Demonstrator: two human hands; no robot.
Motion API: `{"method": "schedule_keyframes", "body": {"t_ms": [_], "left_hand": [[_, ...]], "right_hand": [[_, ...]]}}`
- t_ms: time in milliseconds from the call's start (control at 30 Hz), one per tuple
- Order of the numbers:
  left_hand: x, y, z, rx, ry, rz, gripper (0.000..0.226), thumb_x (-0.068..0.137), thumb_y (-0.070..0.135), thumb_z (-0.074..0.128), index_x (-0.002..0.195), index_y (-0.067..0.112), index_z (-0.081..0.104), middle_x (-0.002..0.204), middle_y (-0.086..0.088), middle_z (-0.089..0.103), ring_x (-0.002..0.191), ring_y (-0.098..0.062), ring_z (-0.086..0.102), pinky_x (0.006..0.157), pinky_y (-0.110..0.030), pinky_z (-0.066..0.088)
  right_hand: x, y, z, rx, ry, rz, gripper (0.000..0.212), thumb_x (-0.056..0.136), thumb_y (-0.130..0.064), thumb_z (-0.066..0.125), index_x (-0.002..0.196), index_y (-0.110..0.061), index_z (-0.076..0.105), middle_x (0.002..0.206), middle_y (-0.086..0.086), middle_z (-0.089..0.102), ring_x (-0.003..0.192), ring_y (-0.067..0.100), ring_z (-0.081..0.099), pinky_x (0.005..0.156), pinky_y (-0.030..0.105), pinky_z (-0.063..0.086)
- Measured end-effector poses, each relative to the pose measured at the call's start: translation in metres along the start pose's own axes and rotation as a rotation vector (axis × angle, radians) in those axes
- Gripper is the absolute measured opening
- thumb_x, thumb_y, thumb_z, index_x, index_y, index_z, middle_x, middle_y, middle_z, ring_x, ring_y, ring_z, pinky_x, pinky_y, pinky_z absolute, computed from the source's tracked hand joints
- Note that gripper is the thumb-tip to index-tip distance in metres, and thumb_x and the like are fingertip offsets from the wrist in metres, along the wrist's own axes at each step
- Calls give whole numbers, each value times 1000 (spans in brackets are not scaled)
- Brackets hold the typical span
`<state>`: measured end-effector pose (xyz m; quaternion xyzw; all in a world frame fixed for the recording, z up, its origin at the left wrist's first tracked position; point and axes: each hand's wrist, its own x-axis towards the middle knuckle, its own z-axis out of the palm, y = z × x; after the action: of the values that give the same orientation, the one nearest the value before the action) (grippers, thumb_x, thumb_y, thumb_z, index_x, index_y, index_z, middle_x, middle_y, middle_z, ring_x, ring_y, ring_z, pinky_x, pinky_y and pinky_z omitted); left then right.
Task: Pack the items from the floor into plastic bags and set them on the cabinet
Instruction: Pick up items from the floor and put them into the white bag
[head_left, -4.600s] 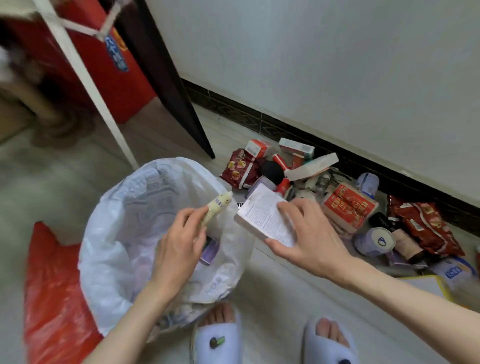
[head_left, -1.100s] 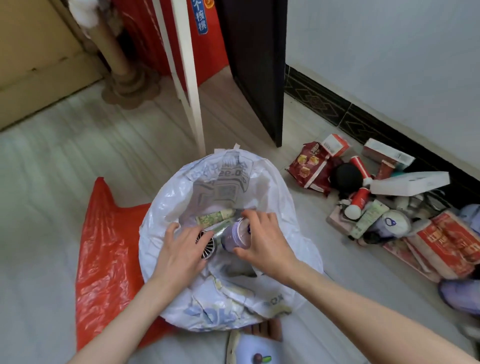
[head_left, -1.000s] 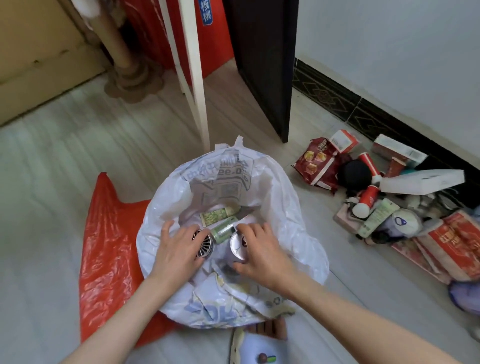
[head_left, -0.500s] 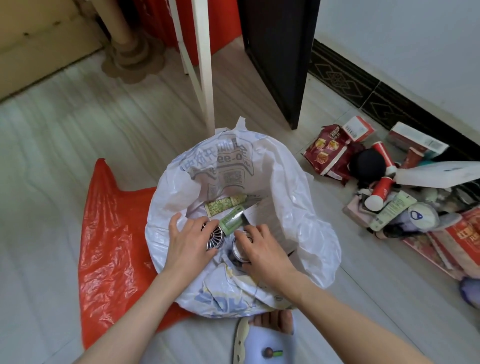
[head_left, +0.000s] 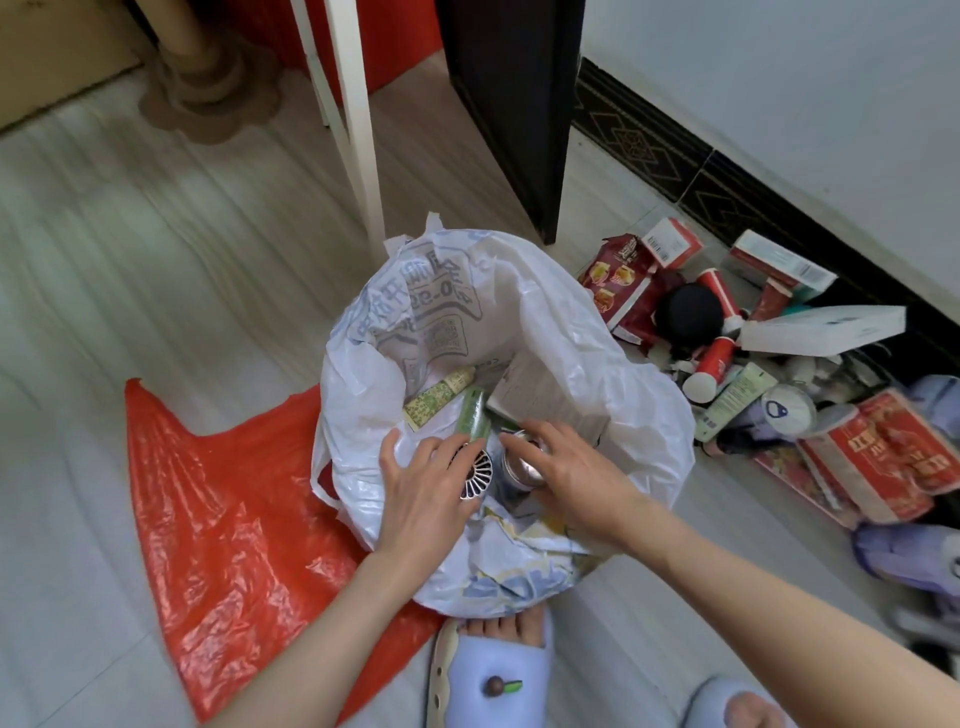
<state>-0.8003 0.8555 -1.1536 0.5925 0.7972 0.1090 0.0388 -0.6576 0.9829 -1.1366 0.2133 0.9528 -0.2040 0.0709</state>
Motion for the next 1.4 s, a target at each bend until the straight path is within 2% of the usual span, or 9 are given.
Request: {"method": "schedule_keyframes", "body": {"t_ms": [233, 533, 733, 867, 933, 1033, 1133, 1267, 1400], "left_hand": [[7, 7, 1, -7, 28, 34, 74, 44, 33, 88, 112, 20, 61, 110, 8, 65, 97, -15, 63, 98, -50, 16], [-8, 1, 2, 37, -74, 42, 73, 40, 32, 90, 107, 21, 64, 105, 7, 67, 92, -16, 65, 99, -50, 17], [4, 11, 7, -29, -94, -47, 73, 46, 26, 88, 112, 19, 60, 111, 5, 65, 98, -17, 63, 101, -47, 14], [11, 8, 8, 14, -186, -67, 72, 52, 29, 86, 118, 19, 59, 118, 2, 64, 101, -18, 63, 101, -49, 11], [11, 7, 5, 46, -232, -56, 72, 54, 32, 85, 120, 18, 59, 121, -2, 63, 104, -22, 63, 102, -56, 16], [8, 10, -5, 146, -272, -35, 75, 53, 36, 86, 119, 16, 59, 123, -10, 61, 109, -29, 61, 93, -65, 34], [8, 21, -23, 119, -172, -11, 70, 63, 32, 78, 125, 15, 51, 129, -16, 55, 118, -33, 54, 97, -59, 35], [25, 51, -52, -43, -26, 144, 51, 84, 32, 41, 132, 15, 38, 138, -18, 44, 129, -30, 34, 105, -43, 26], [61, 103, -71, -134, -29, 277, 48, 84, 25, 46, 130, 12, 43, 138, -17, 44, 128, -33, 42, 103, -47, 38]], "right_hand": [[-9, 2, 3, 78, 83, 27, 61, 76, -4, 65, 132, 0, 43, 136, 17, 47, 123, 32, 47, 98, 40, 44], [-11, 4, 8, 99, 76, 77, 59, 84, -4, 57, 139, -6, 35, 143, 14, 38, 129, 30, 39, 100, 40, 43], [-12, 6, 16, 26, 140, 43, 62, 66, -2, 72, 124, -1, 51, 124, 18, 57, 107, 34, 59, 73, 40, 58], [-15, 2, 19, -30, 144, 39, 63, 63, -8, 76, 122, -2, 54, 123, 18, 59, 106, 33, 61, 76, 37, 57], [-14, 1, 16, -55, 142, 35, 62, 63, -11, 77, 120, -3, 55, 122, 19, 59, 108, 34, 60, 78, 39, 57], [-18, -4, -1, -80, 140, -6, 63, 64, -16, 77, 121, -3, 54, 121, 19, 60, 112, 33, 59, 86, 39, 54], [-31, -6, -31, -104, 170, -82, 60, 68, -16, 75, 123, -1, 53, 122, 20, 59, 113, 33, 58, 90, 39, 52], [-56, 10, -84, -258, 246, -136, 55, 73, -22, 71, 123, -5, 52, 120, 16, 60, 113, 30, 57, 98, 42, 43], [-89, 53, -122, -332, 281, 53, 53, 70, -22, 71, 117, -5, 53, 114, 15, 63, 109, 31, 59, 97, 45, 44]]}}
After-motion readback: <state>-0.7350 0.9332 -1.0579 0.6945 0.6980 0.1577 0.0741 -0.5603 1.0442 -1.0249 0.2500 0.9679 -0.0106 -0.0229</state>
